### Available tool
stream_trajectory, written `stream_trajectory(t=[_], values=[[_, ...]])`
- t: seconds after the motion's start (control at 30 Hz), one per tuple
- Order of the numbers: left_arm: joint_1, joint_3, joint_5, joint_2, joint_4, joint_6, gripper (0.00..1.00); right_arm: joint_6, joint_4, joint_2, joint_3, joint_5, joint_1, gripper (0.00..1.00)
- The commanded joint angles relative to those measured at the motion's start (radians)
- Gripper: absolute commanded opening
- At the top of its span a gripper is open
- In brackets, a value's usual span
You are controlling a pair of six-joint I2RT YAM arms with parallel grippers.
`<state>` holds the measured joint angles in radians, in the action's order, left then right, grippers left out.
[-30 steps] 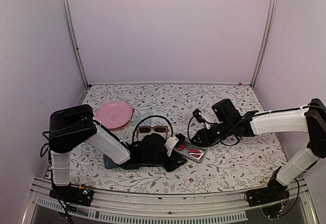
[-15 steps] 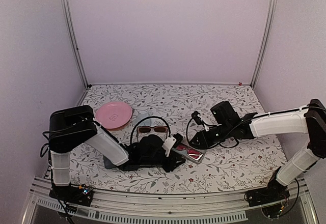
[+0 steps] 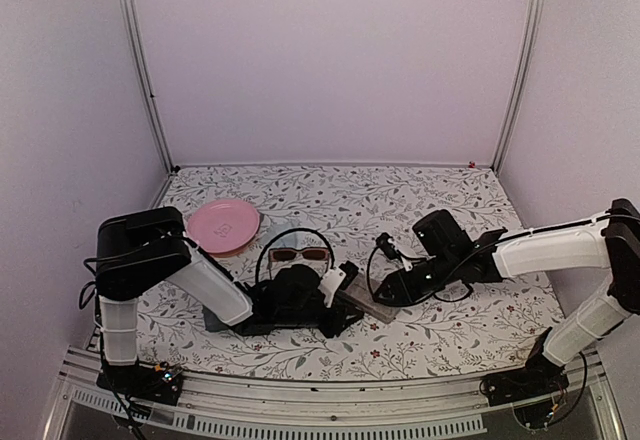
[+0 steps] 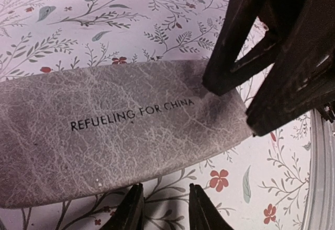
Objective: Organize the sunglasses
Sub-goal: Close the case with sunglasses at the center of the board, then move the case with the sunglasses to the center of the board.
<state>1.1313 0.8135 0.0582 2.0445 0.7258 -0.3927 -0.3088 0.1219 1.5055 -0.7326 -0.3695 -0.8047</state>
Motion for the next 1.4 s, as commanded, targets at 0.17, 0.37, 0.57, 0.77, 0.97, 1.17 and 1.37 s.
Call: stream_trajectory(t=[0.17, 0.37, 0.57, 0.77, 0.97, 1.17, 1.37], values=[[0.032, -0.059, -0.014, -0.114, -0.122, 0.028, 0.35, -0.007, 0.123, -0.159, -0.012, 0.173, -0.003, 0.61], [0.033, -0.108, 0.010, -0.268, -0.192, 0.046, 0.46, -0.021, 0.208, -0.190, -0.015, 0.277, -0.020, 0.87], [0.030, -0.140, -0.034, -0.480, -0.298, 0.092, 0.59, -0.008, 0.251, -0.116, -0.050, 0.366, -0.075, 0.99], [-0.010, -0.138, -0.110, -0.647, -0.438, 0.115, 0.67, 0.061, 0.272, 0.038, -0.121, 0.415, -0.132, 0.99], [-0.082, -0.162, -0.122, -0.760, -0.515, 0.108, 0.78, 0.136, 0.314, 0.195, -0.224, 0.481, -0.157, 0.96], [-0.183, -0.146, -0.138, -0.814, -0.683, 0.095, 0.81, 0.169, 0.321, 0.219, -0.241, 0.500, -0.143, 0.69], [-0.305, -0.157, -0.107, -0.848, -0.847, 0.031, 0.82, 0.153, 0.312, 0.196, -0.203, 0.492, -0.051, 0.56]])
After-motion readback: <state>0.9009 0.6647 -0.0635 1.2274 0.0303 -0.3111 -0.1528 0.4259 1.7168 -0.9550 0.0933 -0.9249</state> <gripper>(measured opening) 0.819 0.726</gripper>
